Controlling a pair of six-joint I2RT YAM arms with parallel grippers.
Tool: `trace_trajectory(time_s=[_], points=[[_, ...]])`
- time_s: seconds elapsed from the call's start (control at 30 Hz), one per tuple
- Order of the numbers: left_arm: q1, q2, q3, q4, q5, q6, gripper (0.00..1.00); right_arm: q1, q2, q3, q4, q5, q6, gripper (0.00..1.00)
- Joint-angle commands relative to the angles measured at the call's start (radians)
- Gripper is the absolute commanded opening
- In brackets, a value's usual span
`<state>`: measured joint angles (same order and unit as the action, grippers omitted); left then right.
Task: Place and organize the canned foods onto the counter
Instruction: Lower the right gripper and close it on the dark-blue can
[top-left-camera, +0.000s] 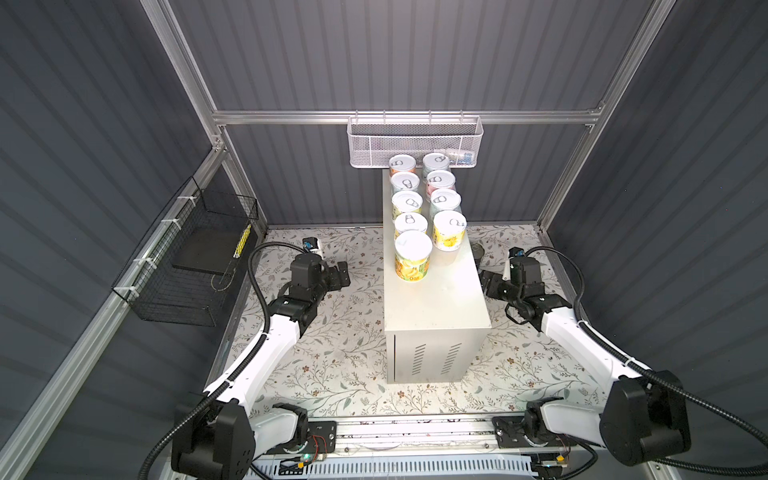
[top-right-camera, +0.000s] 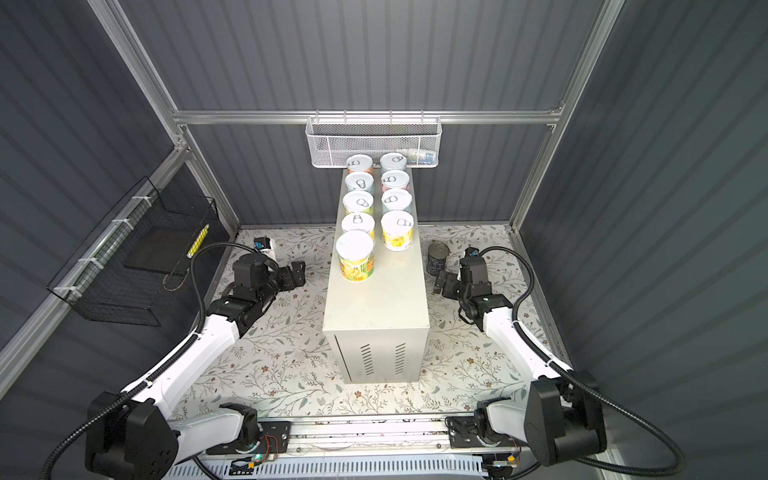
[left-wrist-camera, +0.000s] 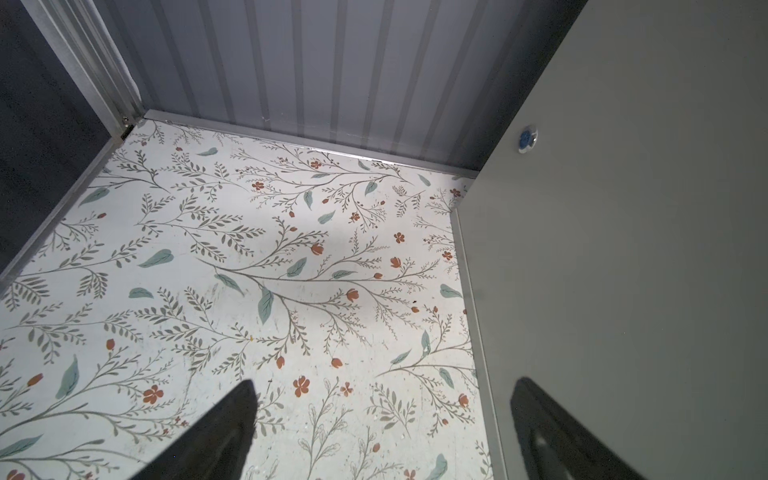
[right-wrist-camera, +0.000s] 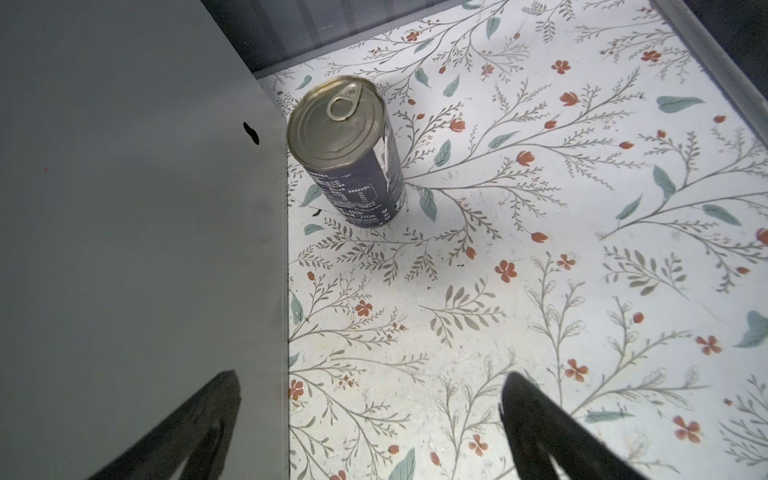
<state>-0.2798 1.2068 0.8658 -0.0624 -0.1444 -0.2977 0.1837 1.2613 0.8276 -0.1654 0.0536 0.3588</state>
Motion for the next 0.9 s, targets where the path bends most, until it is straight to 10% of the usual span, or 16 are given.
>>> trace_trajectory(time_s=[0.0,0.87], points=[[0.004,0.026,-0.019,0.077,0.004,-0.017,0.96,-0.004,0.059,0.068,0.019,0.001,-0.019,0.99],[0.007,0.180,-0.016,0.216,0.071,-0.051,0.95,-0.015,0.641,0.458,0.115,0.030,-0.067,0.99]])
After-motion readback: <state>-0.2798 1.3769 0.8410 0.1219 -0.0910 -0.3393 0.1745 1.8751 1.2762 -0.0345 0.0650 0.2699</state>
